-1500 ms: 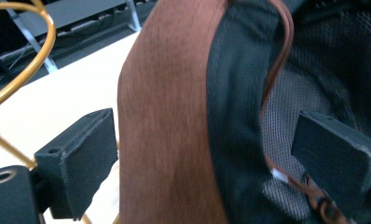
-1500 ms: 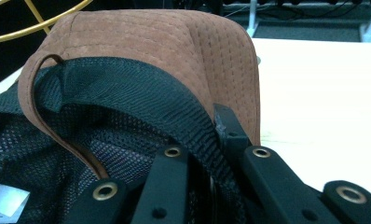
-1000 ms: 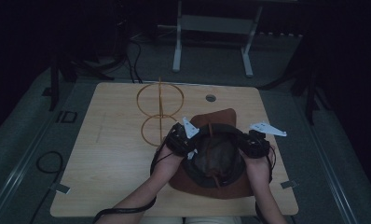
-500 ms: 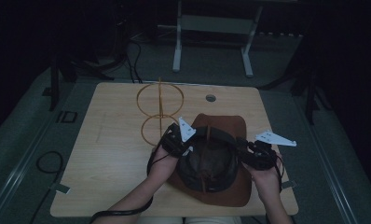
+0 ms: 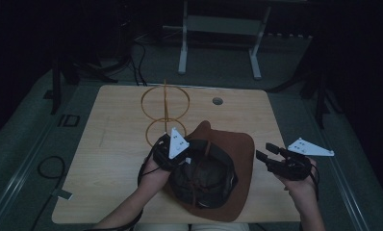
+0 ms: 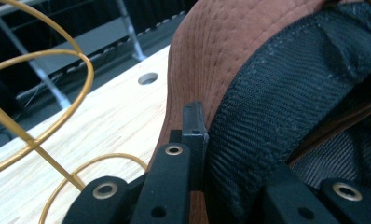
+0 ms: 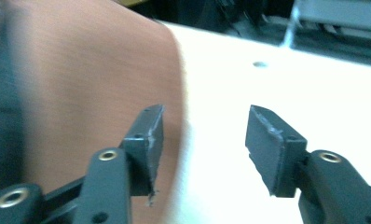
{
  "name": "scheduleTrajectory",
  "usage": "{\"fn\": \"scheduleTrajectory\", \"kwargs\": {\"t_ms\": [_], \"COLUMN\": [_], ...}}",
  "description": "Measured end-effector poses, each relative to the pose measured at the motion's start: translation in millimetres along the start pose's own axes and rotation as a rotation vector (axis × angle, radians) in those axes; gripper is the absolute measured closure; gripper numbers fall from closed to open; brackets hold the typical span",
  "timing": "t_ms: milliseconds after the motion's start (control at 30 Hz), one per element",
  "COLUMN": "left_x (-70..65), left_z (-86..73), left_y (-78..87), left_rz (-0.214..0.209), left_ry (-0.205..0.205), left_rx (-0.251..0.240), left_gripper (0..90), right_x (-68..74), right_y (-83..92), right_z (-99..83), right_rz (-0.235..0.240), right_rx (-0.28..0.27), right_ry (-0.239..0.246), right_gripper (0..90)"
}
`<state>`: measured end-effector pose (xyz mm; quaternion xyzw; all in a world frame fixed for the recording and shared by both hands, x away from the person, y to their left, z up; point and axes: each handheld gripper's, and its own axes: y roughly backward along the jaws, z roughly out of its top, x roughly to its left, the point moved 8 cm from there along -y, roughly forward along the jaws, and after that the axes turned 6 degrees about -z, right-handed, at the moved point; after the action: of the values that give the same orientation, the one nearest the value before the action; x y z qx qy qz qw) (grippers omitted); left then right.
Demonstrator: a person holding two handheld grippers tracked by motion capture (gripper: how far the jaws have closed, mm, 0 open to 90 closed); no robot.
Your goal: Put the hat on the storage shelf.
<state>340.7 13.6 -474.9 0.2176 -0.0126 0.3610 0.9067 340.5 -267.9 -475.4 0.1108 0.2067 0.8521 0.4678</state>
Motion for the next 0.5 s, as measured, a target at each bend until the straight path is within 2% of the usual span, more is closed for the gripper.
{"fn": "scheduleTrajectory", "kwargs": {"t_ms": [33,67,100,133,167,200,233,267,300,333,367,400,433,467,500], "left_x": [-0.1,-1.5,-2.2,-1.8,-3.3,-4.0,-4.1,-5.0,-5.3,-5.6,-6.6,-7.6,-9.9,-13.4,-16.5], "left_z": [0.9,3.0,4.2,5.2,7.1,8.5,9.3,10.4,11.4,12.2,13.8,15.8,18.2,21.1,24.0], "left_y": [4.3,8.8,13.1,16.8,21.3,25.3,28.5,31.8,34.9,37.5,40.0,42.4,45.0,47.7,49.9], "left_rz": [-0.013,-0.044,-0.054,-0.054,-0.086,-0.102,-0.106,-0.136,-0.148,-0.162,-0.193,-0.207,-0.225,-0.244,-0.254], "left_ry": [-0.004,-0.021,-0.045,-0.061,-0.076,-0.092,-0.107,-0.118,-0.134,-0.147,-0.144,-0.143,-0.158,-0.176,-0.18], "left_rx": [-0.014,-0.047,-0.066,-0.078,-0.109,-0.132,-0.137,-0.152,-0.166,-0.173,-0.187,-0.198,-0.206,-0.222,-0.235], "left_gripper": [86.5,86.5,86.5,86.5,86.5,86.5,86.5,86.4,86.4,86.4,86.4,86.4,86.4,86.4,86.4], "right_x": [-7.2,-8.6,-8.7,-8.7,-7.0,-7.0,-3.6,-0.3,-0.3,4.2,9.9,24.1,24.1,32.3,50.2], "right_y": [-2.0,-3.0,-4.1,-4.1,-7.0,-7.0,-9.5,-10.6,-10.6,-11.5,-12.3,-14.1,-14.1,-14.5,-13.9], "right_z": [-5.6,-7.8,-9.8,-9.8,-11.9,-11.9,-12.0,-11.3,-11.3,-10.7,-10.3,-9.2,-9.2,-8.0,-5.2], "right_rz": [-0.007,0.002,0.016,0.016,0.044,0.044,0.064,0.081,0.081,0.101,0.119,0.165,0.165,0.198,0.266], "right_rx": [0.019,0.025,0.032,0.032,0.033,0.033,0.028,0.021,0.021,0.015,0.013,0.003,0.003,-0.01,-0.04], "right_ry": [-0.004,-0.003,-0.003,-0.003,-0.003,-0.003,-0.003,0.0,0.0,0.007,0.022,0.052,0.052,0.063,0.089], "right_gripper": [46.9,47.5,47.6,47.6,47.4,47.4,48.7,48.6,48.6,48.6,48.9,48.5,48.5,48.5,49.8]}}
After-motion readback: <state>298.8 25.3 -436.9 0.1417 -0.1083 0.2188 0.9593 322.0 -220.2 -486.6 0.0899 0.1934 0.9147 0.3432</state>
